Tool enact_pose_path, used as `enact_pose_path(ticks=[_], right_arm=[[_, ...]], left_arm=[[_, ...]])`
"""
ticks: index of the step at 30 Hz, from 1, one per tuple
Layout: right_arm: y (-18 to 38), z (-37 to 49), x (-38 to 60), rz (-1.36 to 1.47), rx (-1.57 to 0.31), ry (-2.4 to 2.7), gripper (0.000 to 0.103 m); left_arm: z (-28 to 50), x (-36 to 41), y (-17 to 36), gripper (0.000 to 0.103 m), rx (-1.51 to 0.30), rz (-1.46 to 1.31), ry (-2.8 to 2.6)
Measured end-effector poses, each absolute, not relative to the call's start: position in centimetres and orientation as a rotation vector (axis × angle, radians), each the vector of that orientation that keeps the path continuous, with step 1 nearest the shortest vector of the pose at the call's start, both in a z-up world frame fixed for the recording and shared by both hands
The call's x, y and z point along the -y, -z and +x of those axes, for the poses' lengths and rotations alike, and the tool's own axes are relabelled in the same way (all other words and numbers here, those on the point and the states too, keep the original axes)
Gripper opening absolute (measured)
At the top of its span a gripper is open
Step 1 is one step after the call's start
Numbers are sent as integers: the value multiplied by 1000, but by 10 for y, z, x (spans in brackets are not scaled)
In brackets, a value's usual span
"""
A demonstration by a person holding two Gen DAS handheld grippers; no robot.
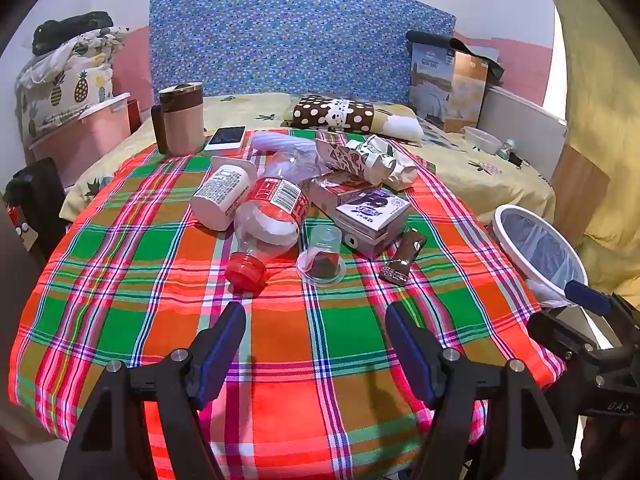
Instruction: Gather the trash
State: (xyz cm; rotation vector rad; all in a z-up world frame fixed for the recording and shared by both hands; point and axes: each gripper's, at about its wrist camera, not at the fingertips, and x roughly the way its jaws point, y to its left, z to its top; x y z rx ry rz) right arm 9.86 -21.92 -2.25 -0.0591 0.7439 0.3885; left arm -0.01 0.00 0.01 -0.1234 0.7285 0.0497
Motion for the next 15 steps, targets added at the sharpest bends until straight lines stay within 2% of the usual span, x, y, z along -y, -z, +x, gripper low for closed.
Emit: enact_pose_path(ticks=[15], right_arm=[[19, 97, 222, -54, -729, -398, 103]], left_arm=[[-2, 5, -5, 72, -725, -123, -49]])
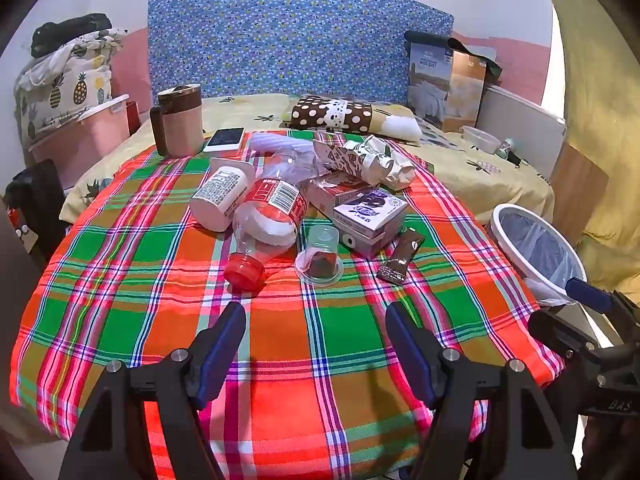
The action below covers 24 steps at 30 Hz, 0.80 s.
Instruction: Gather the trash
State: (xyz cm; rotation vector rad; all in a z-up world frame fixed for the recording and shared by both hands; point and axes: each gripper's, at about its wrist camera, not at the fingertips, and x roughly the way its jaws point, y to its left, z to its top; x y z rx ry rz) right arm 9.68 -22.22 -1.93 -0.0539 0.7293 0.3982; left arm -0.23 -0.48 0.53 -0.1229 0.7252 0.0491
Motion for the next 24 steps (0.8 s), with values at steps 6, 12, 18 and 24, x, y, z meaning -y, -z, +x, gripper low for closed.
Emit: enact_pose_path(ticks=[6, 12, 18, 24], right_arm=[[18, 97, 219, -58, -726, -394, 103], [18, 95, 217, -57, -722, -392, 103], [17, 95, 217, -55, -721, -391, 103], [17, 94, 218, -56, -719, -393, 103]], left_arm=[[-1, 4, -3, 72, -725, -117, -48], [-2, 4, -4, 72, -728, -118, -45], [-2, 4, -4, 72, -727, -119, -45], [-3, 5, -3, 72, -727, -118, -36]])
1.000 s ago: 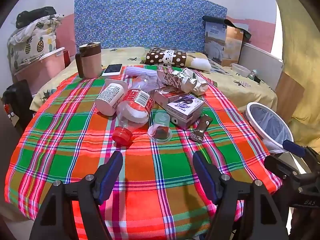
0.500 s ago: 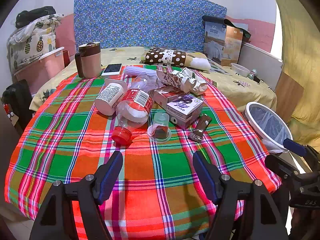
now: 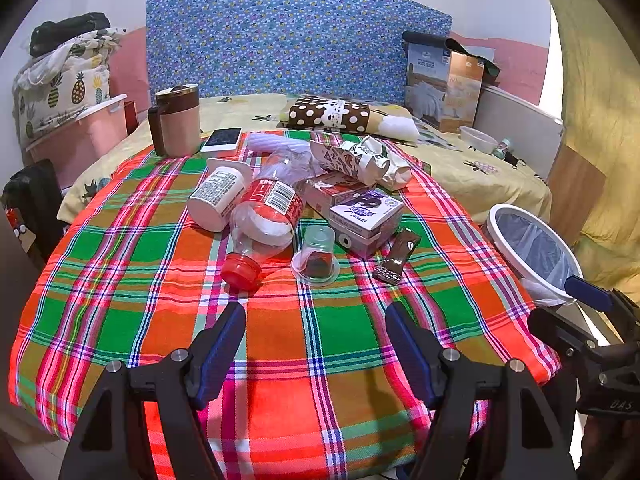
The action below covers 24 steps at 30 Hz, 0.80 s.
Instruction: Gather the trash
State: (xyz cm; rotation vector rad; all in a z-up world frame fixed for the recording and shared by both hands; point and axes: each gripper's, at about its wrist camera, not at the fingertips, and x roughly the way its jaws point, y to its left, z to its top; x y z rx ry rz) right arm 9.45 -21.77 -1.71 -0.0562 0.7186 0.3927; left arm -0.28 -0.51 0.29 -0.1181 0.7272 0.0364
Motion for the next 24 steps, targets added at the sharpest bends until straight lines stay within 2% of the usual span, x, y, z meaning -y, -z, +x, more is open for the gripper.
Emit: enact_pose_path(ticks=[24], right_arm=[[14, 93, 218, -54, -703, -392, 103]], left_arm=[[-8, 7, -10, 72, -709, -111, -31]])
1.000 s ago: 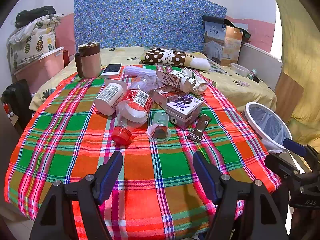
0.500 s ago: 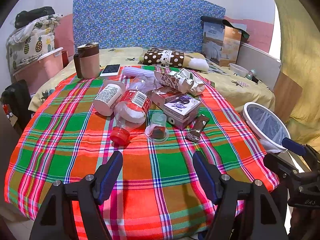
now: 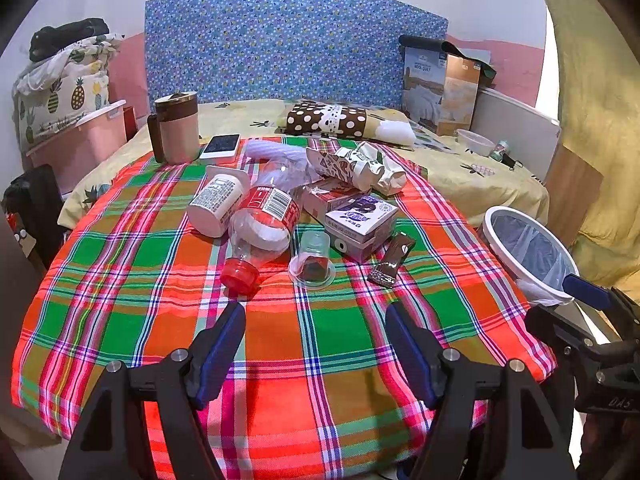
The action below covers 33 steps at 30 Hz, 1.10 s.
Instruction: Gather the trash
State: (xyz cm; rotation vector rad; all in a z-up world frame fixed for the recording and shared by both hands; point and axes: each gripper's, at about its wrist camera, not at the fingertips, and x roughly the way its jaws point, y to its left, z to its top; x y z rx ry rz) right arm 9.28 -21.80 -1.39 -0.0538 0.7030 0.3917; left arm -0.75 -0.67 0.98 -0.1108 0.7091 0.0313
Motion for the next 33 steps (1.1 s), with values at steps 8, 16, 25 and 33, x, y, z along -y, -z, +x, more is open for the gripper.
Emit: enact_pose_path(ticks=[8, 16, 25, 33], right_arm=[[14, 93, 218, -54, -702, -391, 103], [14, 93, 218, -54, -702, -392, 103], [15, 92, 217, -53, -705, -391, 103], [17, 93, 216, -56, -713, -392, 103]], left_arm=[[-8, 6, -10, 72, -709, -111, -31], [-8, 6, -11, 72, -709, -112, -31], [-8, 6, -11, 72, -709, -113, -29], [-6, 2, -10, 72, -705, -112, -25]])
